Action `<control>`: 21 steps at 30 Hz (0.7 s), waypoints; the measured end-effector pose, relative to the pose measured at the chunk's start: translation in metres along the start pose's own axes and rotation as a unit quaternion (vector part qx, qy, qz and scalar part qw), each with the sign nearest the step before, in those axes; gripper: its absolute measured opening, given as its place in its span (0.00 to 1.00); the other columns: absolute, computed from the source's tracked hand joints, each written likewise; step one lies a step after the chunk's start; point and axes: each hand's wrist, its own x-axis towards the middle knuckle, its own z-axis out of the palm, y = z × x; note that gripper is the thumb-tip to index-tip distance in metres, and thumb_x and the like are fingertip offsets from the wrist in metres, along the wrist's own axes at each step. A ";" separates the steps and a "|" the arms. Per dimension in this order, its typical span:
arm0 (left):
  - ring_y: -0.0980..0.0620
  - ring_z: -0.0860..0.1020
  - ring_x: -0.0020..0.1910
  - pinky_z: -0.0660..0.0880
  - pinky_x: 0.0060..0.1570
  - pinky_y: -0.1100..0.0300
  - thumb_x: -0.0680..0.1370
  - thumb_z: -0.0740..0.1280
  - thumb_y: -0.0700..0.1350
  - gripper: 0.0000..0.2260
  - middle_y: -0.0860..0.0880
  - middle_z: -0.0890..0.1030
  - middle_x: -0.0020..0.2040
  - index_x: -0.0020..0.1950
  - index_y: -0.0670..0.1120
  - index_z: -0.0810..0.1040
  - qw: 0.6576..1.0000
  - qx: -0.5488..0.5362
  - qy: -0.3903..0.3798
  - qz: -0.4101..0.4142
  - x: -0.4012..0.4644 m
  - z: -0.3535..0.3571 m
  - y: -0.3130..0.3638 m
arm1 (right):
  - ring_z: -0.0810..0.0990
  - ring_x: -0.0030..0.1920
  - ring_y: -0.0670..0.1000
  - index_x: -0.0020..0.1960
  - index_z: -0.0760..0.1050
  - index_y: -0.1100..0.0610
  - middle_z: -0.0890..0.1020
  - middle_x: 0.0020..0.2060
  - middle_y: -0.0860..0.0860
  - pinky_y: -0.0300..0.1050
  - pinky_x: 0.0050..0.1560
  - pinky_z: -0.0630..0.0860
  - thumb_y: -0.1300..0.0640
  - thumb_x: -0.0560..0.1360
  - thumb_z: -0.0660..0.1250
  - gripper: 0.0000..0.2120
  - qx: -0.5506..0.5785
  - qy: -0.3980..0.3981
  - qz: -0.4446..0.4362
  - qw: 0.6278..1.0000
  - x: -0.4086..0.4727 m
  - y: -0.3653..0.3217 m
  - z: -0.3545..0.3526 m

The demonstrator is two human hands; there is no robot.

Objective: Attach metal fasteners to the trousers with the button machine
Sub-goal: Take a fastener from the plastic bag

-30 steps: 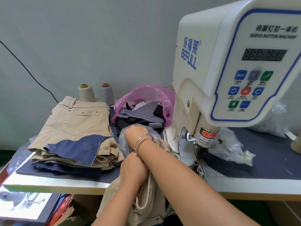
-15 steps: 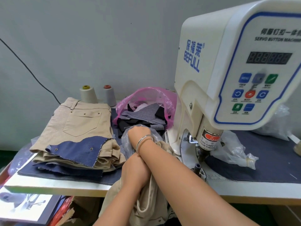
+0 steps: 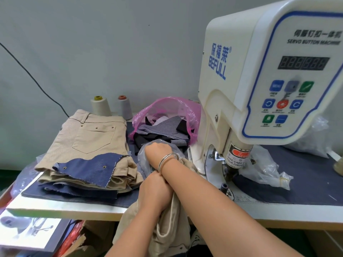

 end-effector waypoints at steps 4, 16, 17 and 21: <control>0.42 0.77 0.48 0.63 0.36 0.57 0.74 0.61 0.42 0.04 0.45 0.79 0.47 0.40 0.47 0.73 0.999 0.017 -0.004 0.031 0.001 0.002 -0.001 | 0.79 0.55 0.59 0.58 0.77 0.59 0.81 0.55 0.56 0.48 0.45 0.72 0.64 0.75 0.63 0.13 0.069 -0.008 0.042 0.997 -0.006 0.006 0.000; 0.45 0.75 0.44 0.60 0.34 0.56 0.69 0.54 0.47 0.08 0.51 0.76 0.45 0.36 0.49 0.72 0.994 0.020 0.031 0.101 0.002 0.011 -0.011 | 0.80 0.45 0.55 0.44 0.78 0.55 0.83 0.40 0.54 0.51 0.47 0.76 0.52 0.77 0.61 0.10 0.383 0.099 0.099 0.913 -0.036 0.020 0.007; 0.45 0.75 0.44 0.61 0.34 0.56 0.68 0.53 0.47 0.10 0.51 0.76 0.45 0.36 0.49 0.72 0.994 0.015 0.034 0.105 0.002 0.011 -0.011 | 0.80 0.44 0.55 0.43 0.77 0.55 0.83 0.39 0.54 0.51 0.48 0.76 0.51 0.77 0.62 0.11 0.398 0.104 0.105 0.906 -0.037 0.021 0.008; 0.46 0.75 0.45 0.65 0.34 0.55 0.68 0.51 0.48 0.13 0.52 0.76 0.46 0.39 0.48 0.74 0.993 0.018 0.041 0.111 0.001 0.012 -0.010 | 0.81 0.41 0.53 0.37 0.75 0.52 0.83 0.34 0.51 0.51 0.49 0.77 0.53 0.76 0.63 0.09 0.427 0.119 0.119 0.888 -0.040 0.022 0.007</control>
